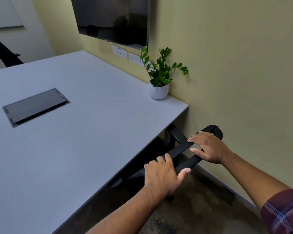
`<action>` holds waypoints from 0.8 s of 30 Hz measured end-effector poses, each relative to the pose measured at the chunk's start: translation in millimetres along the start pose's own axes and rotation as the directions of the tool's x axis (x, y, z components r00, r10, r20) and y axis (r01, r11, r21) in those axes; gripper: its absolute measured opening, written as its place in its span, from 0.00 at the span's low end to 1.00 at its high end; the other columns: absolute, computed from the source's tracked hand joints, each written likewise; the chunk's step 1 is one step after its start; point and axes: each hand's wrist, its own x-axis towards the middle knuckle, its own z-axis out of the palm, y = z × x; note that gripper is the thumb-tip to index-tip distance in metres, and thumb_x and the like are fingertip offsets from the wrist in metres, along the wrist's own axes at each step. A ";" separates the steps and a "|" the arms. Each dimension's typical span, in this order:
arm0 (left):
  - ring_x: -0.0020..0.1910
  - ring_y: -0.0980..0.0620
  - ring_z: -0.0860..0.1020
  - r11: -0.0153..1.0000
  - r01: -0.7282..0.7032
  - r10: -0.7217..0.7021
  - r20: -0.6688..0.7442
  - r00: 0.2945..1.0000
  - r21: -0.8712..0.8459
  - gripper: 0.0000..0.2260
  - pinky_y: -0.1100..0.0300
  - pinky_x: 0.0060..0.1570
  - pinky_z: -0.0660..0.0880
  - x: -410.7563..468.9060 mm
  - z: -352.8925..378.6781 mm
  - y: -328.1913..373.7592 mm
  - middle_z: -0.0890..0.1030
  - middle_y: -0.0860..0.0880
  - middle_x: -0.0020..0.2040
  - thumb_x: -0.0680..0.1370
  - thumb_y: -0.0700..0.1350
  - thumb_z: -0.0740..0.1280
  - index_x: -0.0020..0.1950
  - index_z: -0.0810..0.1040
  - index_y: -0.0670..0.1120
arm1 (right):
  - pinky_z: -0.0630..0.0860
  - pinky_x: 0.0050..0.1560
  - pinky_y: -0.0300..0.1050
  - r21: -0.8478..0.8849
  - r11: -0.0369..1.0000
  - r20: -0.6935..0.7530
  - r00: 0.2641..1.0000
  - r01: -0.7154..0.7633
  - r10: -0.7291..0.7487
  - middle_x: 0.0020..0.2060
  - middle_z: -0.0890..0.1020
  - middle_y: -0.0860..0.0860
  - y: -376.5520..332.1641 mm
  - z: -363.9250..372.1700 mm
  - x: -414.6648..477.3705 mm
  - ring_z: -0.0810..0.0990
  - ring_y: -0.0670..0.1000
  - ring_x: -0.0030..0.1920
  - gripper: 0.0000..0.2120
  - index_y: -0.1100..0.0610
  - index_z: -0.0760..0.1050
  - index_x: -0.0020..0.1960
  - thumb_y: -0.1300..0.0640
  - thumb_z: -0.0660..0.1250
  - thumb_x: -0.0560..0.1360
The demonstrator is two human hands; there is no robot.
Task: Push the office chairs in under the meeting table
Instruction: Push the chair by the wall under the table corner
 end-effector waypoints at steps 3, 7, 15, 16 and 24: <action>0.56 0.35 0.82 1.000 0.028 -0.028 -0.006 1.000 -0.003 0.51 0.42 0.52 0.80 10.4 -0.1 3.3 0.81 0.39 0.64 0.77 0.81 0.37 0.81 0.65 0.44 | 0.74 0.73 0.64 0.010 1.000 0.012 1.000 0.026 -0.026 0.61 0.87 0.54 14.6 3.3 13.7 0.85 0.60 0.61 0.30 0.58 0.84 0.66 0.36 0.58 0.82; 0.55 0.36 0.82 0.998 0.066 -0.066 -0.022 0.998 -0.007 0.53 0.43 0.50 0.79 28.6 1.5 6.0 0.82 0.39 0.63 0.76 0.81 0.36 0.81 0.65 0.44 | 0.75 0.72 0.66 0.010 0.998 0.003 0.998 0.066 -0.066 0.61 0.87 0.55 33.0 6.3 34.8 0.85 0.60 0.62 0.30 0.59 0.84 0.65 0.37 0.58 0.82; 0.51 0.38 0.82 0.984 0.168 -0.171 -0.068 0.983 -0.054 0.52 0.43 0.48 0.76 65.2 4.0 12.3 0.82 0.42 0.56 0.74 0.83 0.35 0.74 0.71 0.45 | 0.76 0.71 0.64 0.046 0.988 -0.039 0.988 0.148 -0.147 0.58 0.88 0.53 62.8 8.0 78.5 0.86 0.59 0.60 0.29 0.57 0.85 0.64 0.36 0.59 0.81; 0.50 0.39 0.82 0.982 0.179 -0.184 -0.074 0.980 -0.059 0.52 0.44 0.48 0.76 69.8 3.9 12.3 0.82 0.43 0.55 0.74 0.84 0.35 0.71 0.73 0.46 | 0.76 0.71 0.63 0.048 0.986 -0.042 0.987 0.158 -0.156 0.58 0.88 0.53 66.1 9.2 83.9 0.86 0.58 0.60 0.29 0.57 0.85 0.63 0.36 0.59 0.81; 0.47 0.43 0.81 0.955 0.263 -0.279 -0.110 0.954 -0.135 0.45 0.48 0.43 0.71 103.0 5.0 8.1 0.83 0.48 0.52 0.74 0.85 0.41 0.65 0.75 0.51 | 0.79 0.66 0.62 0.094 0.975 -0.081 0.977 0.204 -0.197 0.54 0.88 0.51 86.8 13.8 121.5 0.85 0.56 0.55 0.26 0.55 0.85 0.61 0.37 0.59 0.82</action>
